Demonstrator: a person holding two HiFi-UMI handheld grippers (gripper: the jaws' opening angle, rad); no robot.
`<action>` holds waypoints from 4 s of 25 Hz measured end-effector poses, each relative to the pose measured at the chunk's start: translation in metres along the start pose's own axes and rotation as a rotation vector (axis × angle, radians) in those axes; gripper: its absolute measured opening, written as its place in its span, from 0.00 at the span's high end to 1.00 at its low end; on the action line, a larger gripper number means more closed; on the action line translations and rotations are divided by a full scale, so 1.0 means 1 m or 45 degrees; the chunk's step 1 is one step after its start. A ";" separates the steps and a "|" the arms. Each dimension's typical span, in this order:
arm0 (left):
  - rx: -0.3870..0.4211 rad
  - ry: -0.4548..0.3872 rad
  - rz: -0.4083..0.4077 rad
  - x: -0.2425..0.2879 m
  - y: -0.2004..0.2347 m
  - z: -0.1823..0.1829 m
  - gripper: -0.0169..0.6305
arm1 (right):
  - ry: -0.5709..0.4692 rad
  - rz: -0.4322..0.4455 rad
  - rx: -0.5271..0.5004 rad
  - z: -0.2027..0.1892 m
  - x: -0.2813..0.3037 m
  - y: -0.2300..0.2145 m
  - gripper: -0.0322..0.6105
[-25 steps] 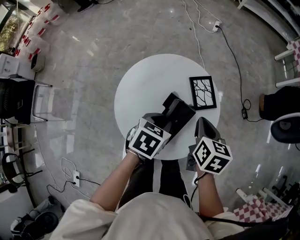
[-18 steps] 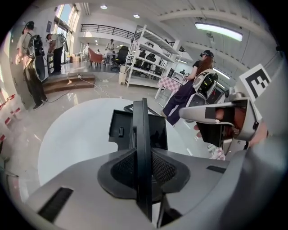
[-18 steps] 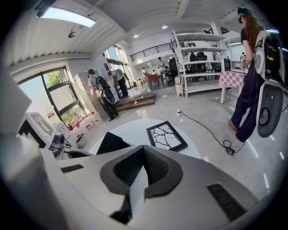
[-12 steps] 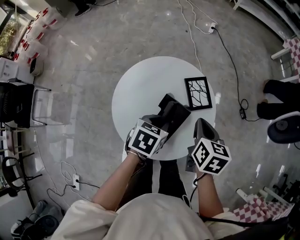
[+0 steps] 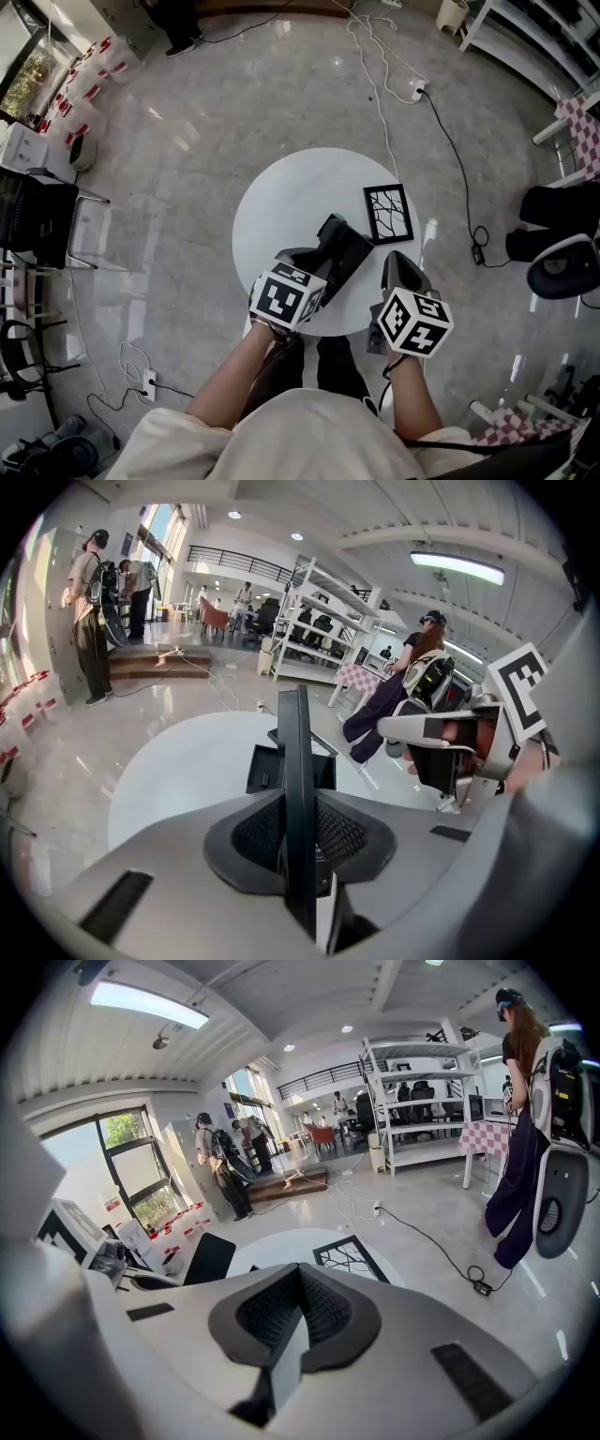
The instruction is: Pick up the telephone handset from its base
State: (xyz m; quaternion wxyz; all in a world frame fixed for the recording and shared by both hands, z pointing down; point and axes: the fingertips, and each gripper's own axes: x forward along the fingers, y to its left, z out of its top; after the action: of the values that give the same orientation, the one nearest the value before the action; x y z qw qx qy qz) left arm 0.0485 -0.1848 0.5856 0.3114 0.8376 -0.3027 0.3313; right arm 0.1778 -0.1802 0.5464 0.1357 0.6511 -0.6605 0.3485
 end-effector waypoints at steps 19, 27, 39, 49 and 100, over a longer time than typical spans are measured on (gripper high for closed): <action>-0.003 -0.441 0.149 -0.102 0.005 0.103 0.84 | -0.216 0.156 -0.167 0.086 -0.020 0.056 0.91; -0.010 -0.608 0.180 -0.149 0.004 0.134 0.84 | -0.286 0.176 -0.229 0.119 -0.037 0.077 0.91; 0.098 -0.872 0.299 -0.205 0.022 0.175 0.84 | -0.461 0.154 -0.322 0.166 -0.054 0.112 0.91; 0.195 -1.020 0.324 -0.231 0.034 0.197 0.84 | -0.611 0.057 -0.278 0.186 -0.071 0.123 0.91; 0.135 -0.986 0.423 -0.208 -0.012 0.155 0.84 | -0.613 0.059 -0.442 0.168 -0.101 0.084 0.91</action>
State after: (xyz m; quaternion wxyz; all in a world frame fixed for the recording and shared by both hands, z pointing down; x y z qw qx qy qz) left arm -0.0101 -0.2268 0.3360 0.0735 0.8550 -0.5106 0.0529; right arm 0.1558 -0.2177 0.3382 0.0764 0.6668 -0.7381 0.0690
